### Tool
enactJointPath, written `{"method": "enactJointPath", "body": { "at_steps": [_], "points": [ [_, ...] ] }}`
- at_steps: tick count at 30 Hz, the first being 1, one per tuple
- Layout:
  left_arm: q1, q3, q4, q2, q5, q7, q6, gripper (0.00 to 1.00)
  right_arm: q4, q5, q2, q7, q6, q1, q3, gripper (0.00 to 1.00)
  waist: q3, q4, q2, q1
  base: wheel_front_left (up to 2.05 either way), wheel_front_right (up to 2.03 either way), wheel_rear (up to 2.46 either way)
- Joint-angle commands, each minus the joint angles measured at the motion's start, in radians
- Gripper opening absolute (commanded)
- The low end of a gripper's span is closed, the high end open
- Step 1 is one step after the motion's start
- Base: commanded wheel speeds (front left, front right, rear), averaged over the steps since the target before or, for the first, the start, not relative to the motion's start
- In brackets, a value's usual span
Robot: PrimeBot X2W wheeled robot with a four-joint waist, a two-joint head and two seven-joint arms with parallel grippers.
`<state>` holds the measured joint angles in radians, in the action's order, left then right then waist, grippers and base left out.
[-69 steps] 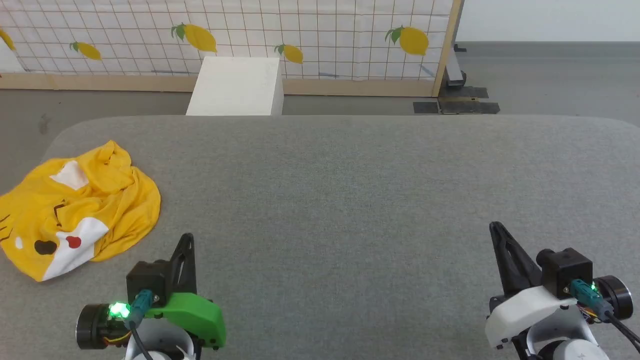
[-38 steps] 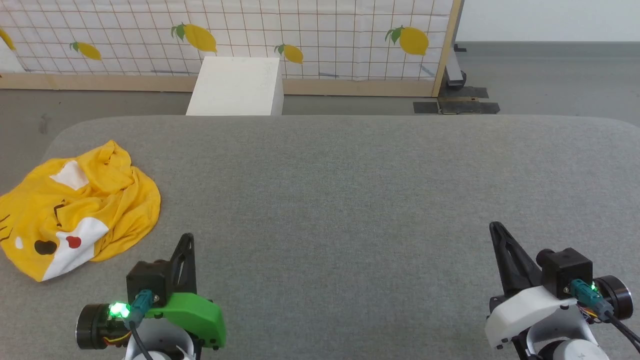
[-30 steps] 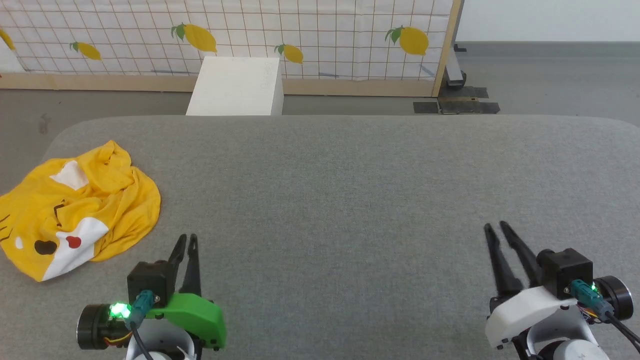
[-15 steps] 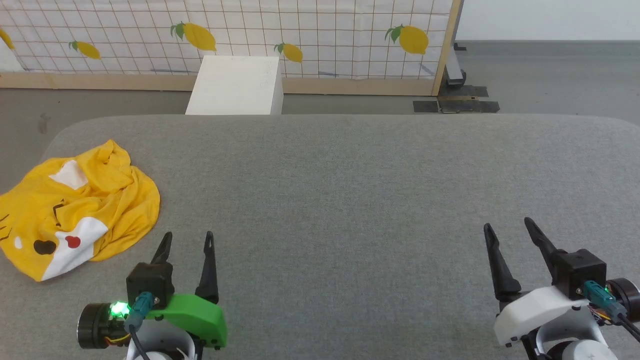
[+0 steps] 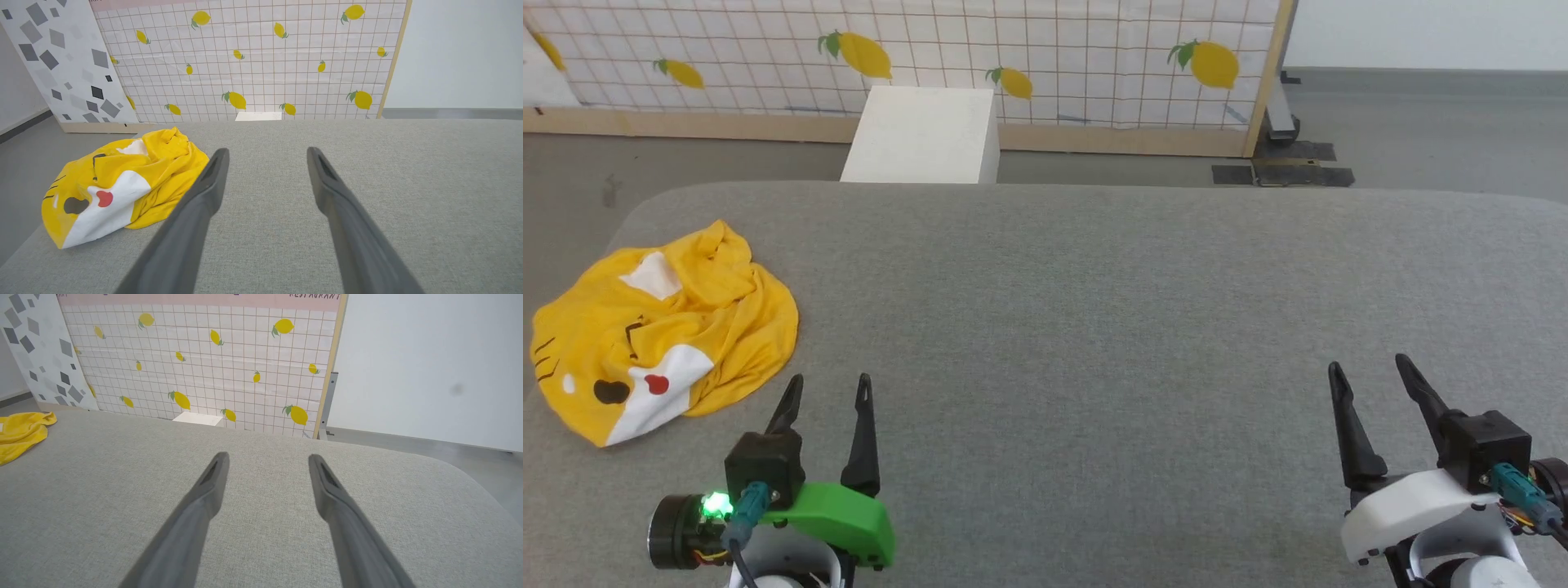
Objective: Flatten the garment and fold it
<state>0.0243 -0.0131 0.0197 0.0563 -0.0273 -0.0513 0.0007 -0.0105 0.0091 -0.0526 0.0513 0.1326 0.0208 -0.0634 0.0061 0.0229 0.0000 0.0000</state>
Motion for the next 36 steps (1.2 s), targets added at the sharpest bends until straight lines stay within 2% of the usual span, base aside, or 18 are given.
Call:
{"method": "enactJointPath", "body": {
  "at_steps": [1, 15, 36],
  "points": [
    [0.013, -0.002, 0.007, -0.001, -0.003, -0.012, -0.005, 1.00, -0.003, 0.005, 0.001, 0.011, 0.000, 0.006, -0.006, 1.00, 0.001, 0.009, 0.0000, 0.0000, 0.00, 0.00, 0.00],
    [0.026, 0.001, 0.016, -0.002, -0.020, -0.041, -0.004, 1.00, -0.009, 0.004, 0.001, 0.040, -0.001, 0.008, -0.013, 1.00, 0.004, 0.092, 0.0000, 0.0000, 0.00, 0.00, 0.00],
    [0.049, 0.011, 0.040, -0.003, -0.060, -0.084, 0.014, 1.00, -0.014, 0.001, 0.001, 0.083, -0.001, 0.009, -0.006, 1.00, 0.012, 0.268, 0.0000, 0.0000, 0.00, 0.00, 0.00]
  ]
}}
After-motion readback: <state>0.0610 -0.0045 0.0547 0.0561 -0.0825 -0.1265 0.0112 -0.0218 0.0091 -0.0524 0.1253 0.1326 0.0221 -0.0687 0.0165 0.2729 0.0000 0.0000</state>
